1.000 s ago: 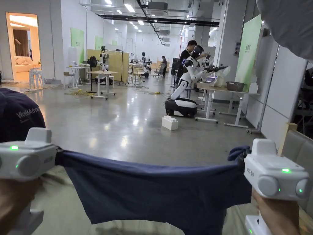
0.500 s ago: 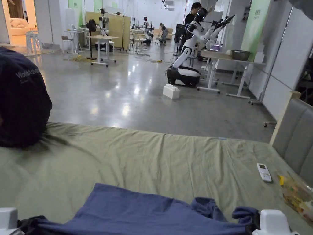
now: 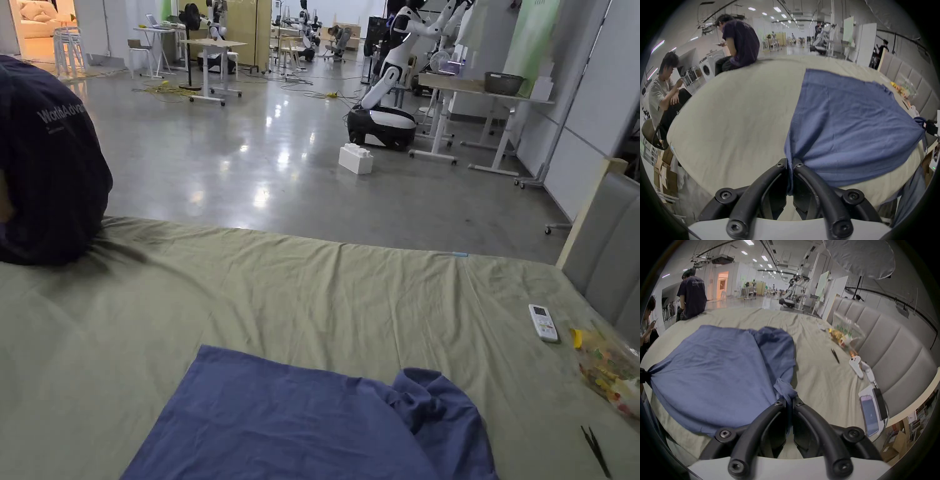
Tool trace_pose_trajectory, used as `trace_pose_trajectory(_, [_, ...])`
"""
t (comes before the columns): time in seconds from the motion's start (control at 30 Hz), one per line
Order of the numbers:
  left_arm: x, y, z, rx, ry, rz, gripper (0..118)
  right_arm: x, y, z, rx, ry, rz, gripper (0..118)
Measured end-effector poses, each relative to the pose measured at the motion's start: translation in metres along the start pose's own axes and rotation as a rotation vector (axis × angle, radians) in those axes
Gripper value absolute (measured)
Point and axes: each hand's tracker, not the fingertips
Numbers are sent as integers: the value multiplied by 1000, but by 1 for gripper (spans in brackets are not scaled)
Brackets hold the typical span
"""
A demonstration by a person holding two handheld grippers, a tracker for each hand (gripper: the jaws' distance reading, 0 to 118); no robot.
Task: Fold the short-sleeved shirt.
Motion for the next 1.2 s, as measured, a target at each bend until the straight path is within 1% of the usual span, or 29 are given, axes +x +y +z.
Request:
trace_pose_trajectory(0.07, [2,-3,-9,-5,2,3,6,2,-5,-8,-20,8,-12,7])
trace_pose_trajectory(0.1, [-4,-8,-25,-10,-2,11,6,2,-7,-9,-16,14,-16,7])
trace_pose_trajectory(0.13, [-4,-8,-28,-15,-2,17,7,0,-8,-10,-14,15,-12,8])
trace_pose_trajectory(0.17, [-4,-7,-30,-2,11,31,9,-1,-9,-12,-9,9,5,14])
trace_pose_trajectory(0.2, [-3,-5,-30,35,20,51,21,-2,-8,-13,2,1,20,29])
trace_pose_trajectory(0.23, [-2,-5,-34,51,18,61,37,-4,-6,-11,13,-1,28,45])
trace_pose_trajectory(0.3, [1,3,-33,79,-2,73,69,-7,2,-7,44,0,14,81])
trace_pose_trajectory(0.33, [3,9,-31,107,-6,78,73,-9,7,-4,71,4,14,88])
trace_pose_trajectory(0.37, [15,15,-22,147,0,70,73,-11,13,0,112,0,18,89])
trace_pose_trajectory(0.47, [26,38,-8,256,-20,51,73,-19,36,15,229,-3,17,89])
trace_pose_trajectory(0.53, [35,53,3,339,-54,41,73,-23,53,27,316,5,-8,89])
trace_pose_trajectory(0.63, [51,78,24,488,-58,31,73,-33,73,33,467,2,-60,89])
trace_pose_trajectory(0.67, [57,86,32,537,-52,28,72,-37,81,39,510,4,-66,89])
trace_pose_trajectory(0.7, [63,93,39,589,-49,16,72,-44,91,43,562,7,-54,89])
trace_pose_trajectory(0.77, [76,106,53,657,-25,-1,71,-53,104,50,627,8,-64,88])
trace_pose_trajectory(0.8, [82,110,59,695,-20,-7,67,-57,110,54,663,11,-60,84])
trace_pose_trajectory(0.83, [86,113,63,717,-14,-11,61,-62,116,56,669,32,-71,77])
trace_pose_trajectory(0.87, [90,116,68,744,-16,-13,50,-65,121,58,688,47,-76,63])
trace_pose_trajectory(0.9, [95,120,72,770,-12,-13,29,-69,125,58,676,44,-86,40])
trace_pose_trajectory(0.93, [99,121,74,781,-8,-11,17,-72,128,58,687,38,-85,24])
trace_pose_trajectory(0.97, [101,123,75,782,-11,-10,15,-75,132,58,696,44,-92,15])
trace_pose_trajectory(1.0, [102,124,76,781,-31,-9,14,-77,134,57,710,51,-96,14])
trace_pose_trajectory(1.03, [103,127,76,777,-49,0,9,-78,136,57,710,49,-93,11])
trace_pose_trajectory(1.07, [105,128,75,779,-44,5,6,-80,140,55,716,50,-85,4])
trace_pose_trajectory(1.2, [107,135,66,744,-30,-19,5,-83,148,49,716,55,-95,0])
